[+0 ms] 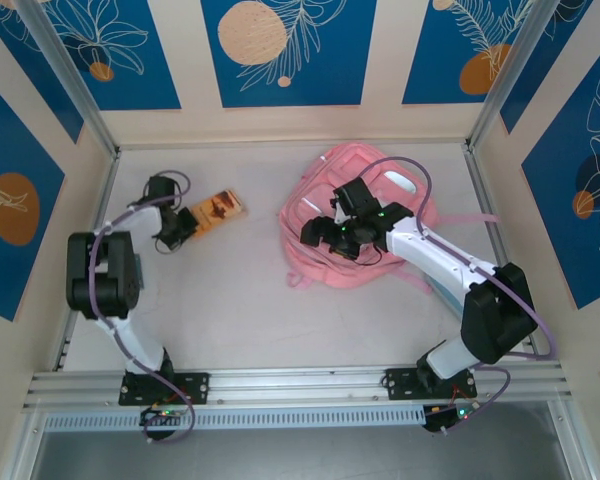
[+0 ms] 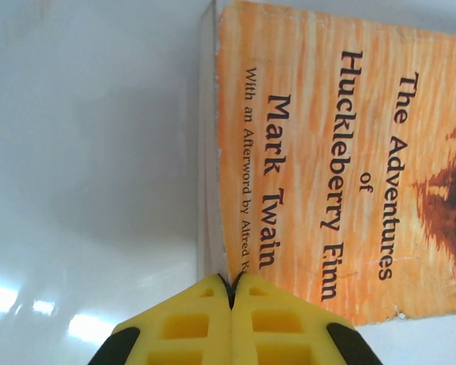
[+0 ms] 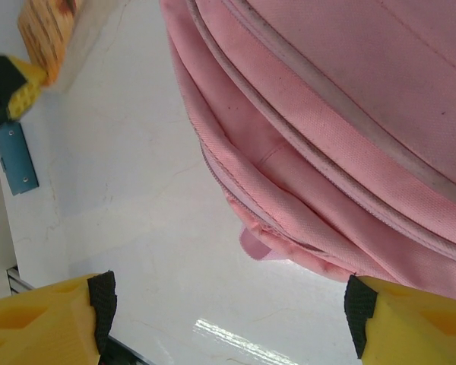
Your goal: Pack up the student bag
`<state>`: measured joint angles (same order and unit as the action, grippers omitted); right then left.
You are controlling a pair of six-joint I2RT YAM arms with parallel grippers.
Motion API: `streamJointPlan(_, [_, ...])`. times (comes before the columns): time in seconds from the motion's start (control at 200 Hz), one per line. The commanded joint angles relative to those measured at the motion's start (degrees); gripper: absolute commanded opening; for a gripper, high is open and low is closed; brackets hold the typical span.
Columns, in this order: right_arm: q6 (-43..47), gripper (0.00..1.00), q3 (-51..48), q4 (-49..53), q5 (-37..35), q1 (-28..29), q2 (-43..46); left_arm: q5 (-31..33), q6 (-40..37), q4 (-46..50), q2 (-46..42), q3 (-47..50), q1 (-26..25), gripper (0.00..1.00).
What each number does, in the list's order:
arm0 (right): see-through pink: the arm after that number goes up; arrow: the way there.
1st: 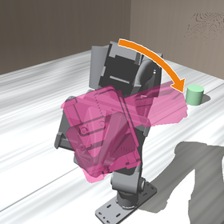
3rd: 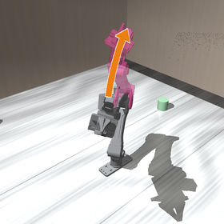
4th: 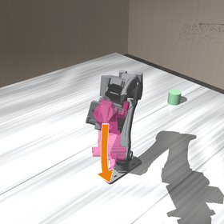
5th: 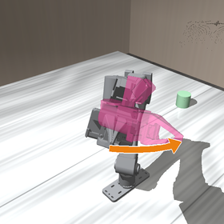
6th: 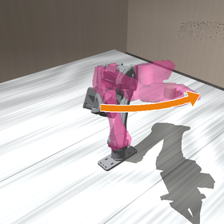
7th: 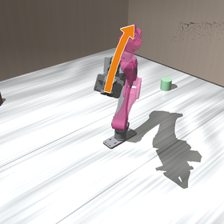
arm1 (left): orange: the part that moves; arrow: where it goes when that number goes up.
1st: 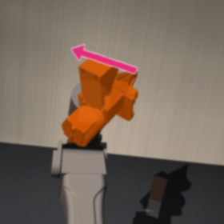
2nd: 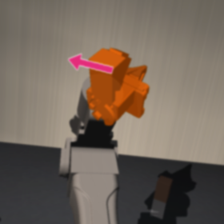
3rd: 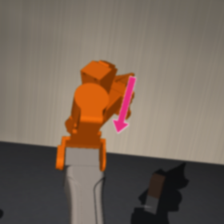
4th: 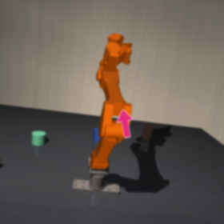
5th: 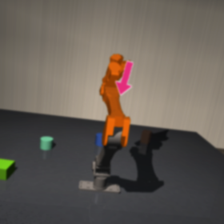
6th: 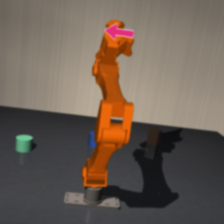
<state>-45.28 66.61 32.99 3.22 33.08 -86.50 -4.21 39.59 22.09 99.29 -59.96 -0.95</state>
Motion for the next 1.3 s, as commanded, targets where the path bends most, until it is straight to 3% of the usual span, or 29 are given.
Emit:
streamJointPlan(0.0, [-0.9,0.80,0.5,-0.3,-0.1,0.8,-1.8,2.6,5.2,-0.3,-8.0,9.9,-4.5,0.00])
streamJointPlan(0.19, [-0.4,0.80,1.2,0.0,-0.9,2.2,-3.1,8.3,10.6,6.6,-20.4,19.1,-15.2,0.01])
streamJointPlan(0.32, [-1.4,0.80,1.0,-0.3,-1.6,3.4,-3.4,8.9,15.4,9.6,-27.7,24.3,-19.4,0.06])
streamJointPlan(0.525, [-1.8,0.80,1.0,0.4,-1.9,5.4,-3.5,5.0,13.4,14.6,-32.8,21.9,-20.4,0.45])
streamJointPlan(0.66, [-2.0,0.80,0.9,1.1,-2.8,6.6,-2.6,6.6,6.2,20.5,-31.0,13.3,-19.1,0.65])
streamJointPlan(0.785, [-2.5,0.83,-0.1,0.8,-3.7,7.4,-1.4,7.5,-2.8,22.0,-26.3,6.6,-17.2,0.75])
streamJointPlan(0.9, [-2.1,0.88,-1.0,-0.7,-3.7,8.1,-0.7,5.7,-10.1,20.5,-20.0,1.8,-15.9,0.81])
streamJointPlan(1.075, [-2.1,0.94,-0.5,0.6,-5.6,8.2,-0.9,0.7,-16.6,14.6,-11.7,-1.2,-13.4,0.99])
streamJointPlan(1.295, [-2.2,0.95,-0.6,1.1,-5.9,8.1,-1.2,-2.6,-20.8,13.9,-3.6,-5.4,-12.7,1.00])
